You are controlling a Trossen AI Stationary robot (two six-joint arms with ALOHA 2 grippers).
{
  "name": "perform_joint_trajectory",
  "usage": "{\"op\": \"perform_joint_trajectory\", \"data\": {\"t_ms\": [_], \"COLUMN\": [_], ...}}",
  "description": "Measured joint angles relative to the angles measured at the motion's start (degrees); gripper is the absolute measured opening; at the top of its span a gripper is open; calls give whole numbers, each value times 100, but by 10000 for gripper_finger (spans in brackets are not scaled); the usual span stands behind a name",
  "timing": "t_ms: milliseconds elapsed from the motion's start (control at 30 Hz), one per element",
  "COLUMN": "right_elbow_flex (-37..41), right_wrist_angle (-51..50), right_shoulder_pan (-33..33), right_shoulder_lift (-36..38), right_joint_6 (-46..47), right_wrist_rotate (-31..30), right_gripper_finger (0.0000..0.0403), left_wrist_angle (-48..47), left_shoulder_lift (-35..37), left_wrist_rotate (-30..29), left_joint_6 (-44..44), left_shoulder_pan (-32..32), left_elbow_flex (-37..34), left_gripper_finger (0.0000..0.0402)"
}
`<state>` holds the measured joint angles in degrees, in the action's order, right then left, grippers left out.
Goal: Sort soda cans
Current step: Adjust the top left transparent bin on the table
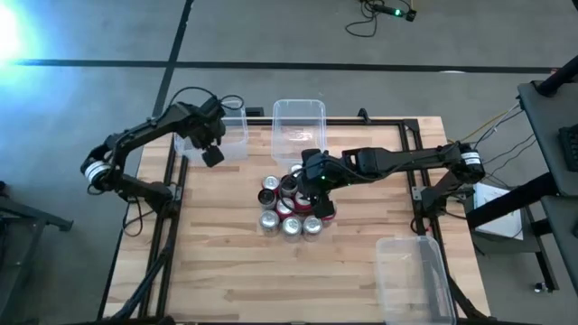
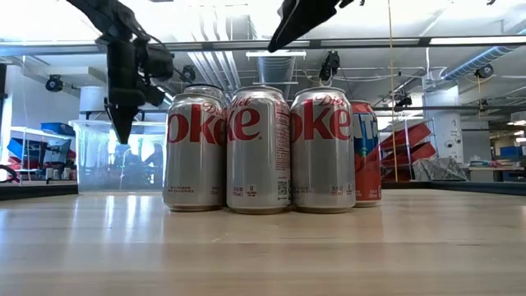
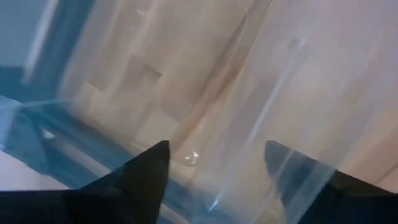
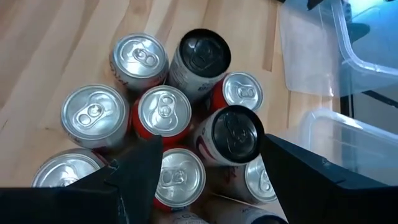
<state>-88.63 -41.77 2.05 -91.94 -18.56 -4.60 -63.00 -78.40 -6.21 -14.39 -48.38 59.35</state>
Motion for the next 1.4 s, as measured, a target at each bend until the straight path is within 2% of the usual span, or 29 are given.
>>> {"op": "perform_joint_trajectory", "data": {"t_ms": [200, 267, 533, 733, 900, 1067, 1233, 1400], "right_elbow_flex": [12, 15, 36, 159, 275, 396, 560, 608], "right_wrist_angle": [-173, -187, -331, -300, -364, -672, -779, -800], "right_shoulder_pan": [-23, -23, -23, -23, -18, -18, -16, 18], "right_shoulder_lift": [0, 11, 48, 44, 44, 77, 112, 234], "right_joint_6": [54, 58, 209, 211, 227, 362, 461, 519], "right_wrist_rotate": [-13, -11, -11, -11, -19, -199, -459, -466], "right_gripper_finger": [241, 235, 231, 240, 237, 237, 251, 269], "left_wrist_angle": [4, 52, 150, 806, 1003, 1052, 1237, 1259], "left_shoulder_lift": [-219, -206, -177, -638, -1286, -1752, -2049, -2279], "left_wrist_rotate": [675, 928, 1181, 1182, 1345, 1261, 1273, 1320], "left_joint_6": [486, 793, 3267, 4361, 4868, 5258, 5620, 5700], "left_shoulder_pan": [39, 94, 267, 264, 410, 599, 682, 751], "left_elbow_flex": [19, 106, 881, 1227, 1571, 1999, 2318, 2457], "left_gripper_finger": [50, 17, 35, 35, 36, 39, 51, 75]}}
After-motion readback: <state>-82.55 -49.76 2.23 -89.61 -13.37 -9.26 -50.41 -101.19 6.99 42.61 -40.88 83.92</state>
